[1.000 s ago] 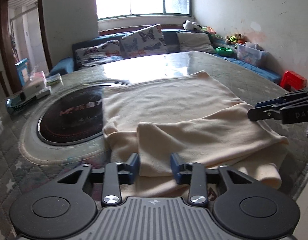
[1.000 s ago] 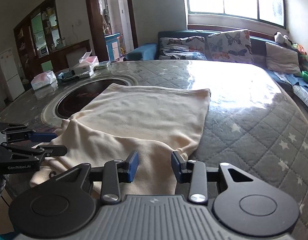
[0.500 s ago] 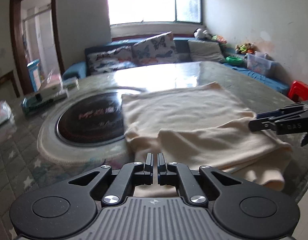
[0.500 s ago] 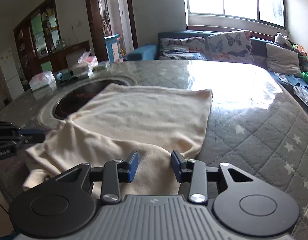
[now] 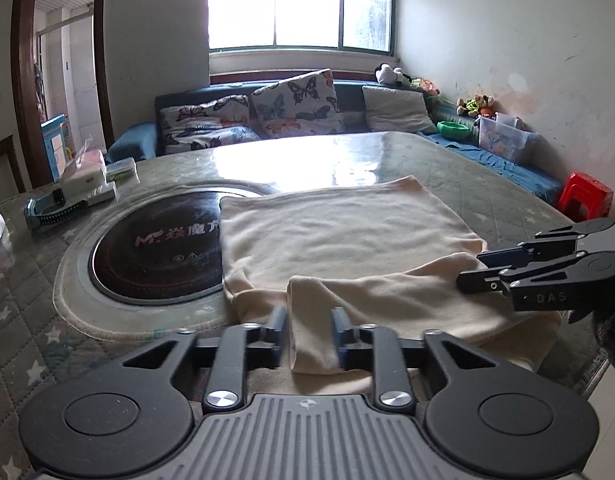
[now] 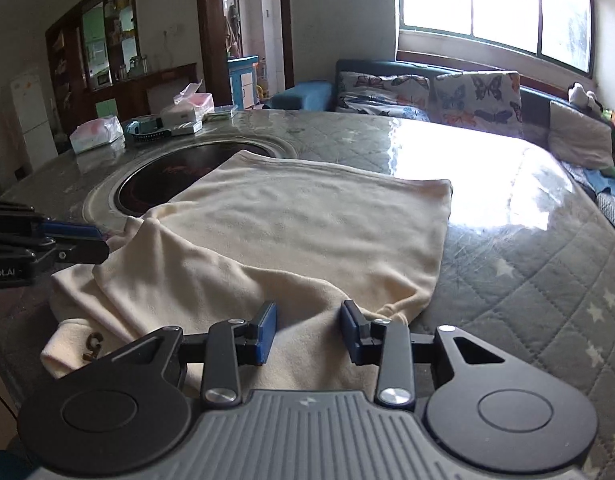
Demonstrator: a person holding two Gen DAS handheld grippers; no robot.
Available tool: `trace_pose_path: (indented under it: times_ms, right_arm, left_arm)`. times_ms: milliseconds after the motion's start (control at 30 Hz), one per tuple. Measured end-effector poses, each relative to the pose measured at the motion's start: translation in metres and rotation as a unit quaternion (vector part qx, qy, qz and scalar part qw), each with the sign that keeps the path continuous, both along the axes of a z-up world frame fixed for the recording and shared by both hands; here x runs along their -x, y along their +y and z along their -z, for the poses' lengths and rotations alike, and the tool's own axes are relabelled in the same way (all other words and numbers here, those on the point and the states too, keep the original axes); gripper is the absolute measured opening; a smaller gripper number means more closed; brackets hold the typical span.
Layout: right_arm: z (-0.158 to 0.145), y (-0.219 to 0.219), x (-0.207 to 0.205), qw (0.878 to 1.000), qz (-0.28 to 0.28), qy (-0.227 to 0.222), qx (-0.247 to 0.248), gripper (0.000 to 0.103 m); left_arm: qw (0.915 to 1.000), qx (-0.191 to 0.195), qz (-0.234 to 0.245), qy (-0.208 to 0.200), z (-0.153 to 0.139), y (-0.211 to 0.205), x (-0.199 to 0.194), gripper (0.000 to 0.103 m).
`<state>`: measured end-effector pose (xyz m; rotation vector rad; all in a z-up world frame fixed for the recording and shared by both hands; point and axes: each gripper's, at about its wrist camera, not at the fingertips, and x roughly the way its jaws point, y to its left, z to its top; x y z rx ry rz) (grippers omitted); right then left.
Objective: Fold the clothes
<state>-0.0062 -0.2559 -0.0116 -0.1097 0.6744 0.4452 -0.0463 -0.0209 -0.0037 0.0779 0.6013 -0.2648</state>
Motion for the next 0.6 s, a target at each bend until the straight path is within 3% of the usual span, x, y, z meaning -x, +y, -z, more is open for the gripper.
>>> trace_pose_path:
  times_ms: [233,433,600]
  right_arm:
    - [-0.004,0.003,0.007,1.000,-0.008,-0.008,0.012,0.036]
    - [-0.019,-0.001,0.029,0.999,-0.023,-0.022,0.004,0.036]
    - [-0.006,0.005,0.041,0.999,-0.045,-0.009,0.022,0.036]
  left_arm:
    - [0.9992,-0.014,-0.005,0.037,0.019,-0.002,-0.013,0.025]
    - [0.9993,-0.024,0.000,0.028,0.019,0.003,-0.007,0.018]
    - [0.9994,-0.028,-0.008,0.020,0.015,0.006,-0.002,0.009]
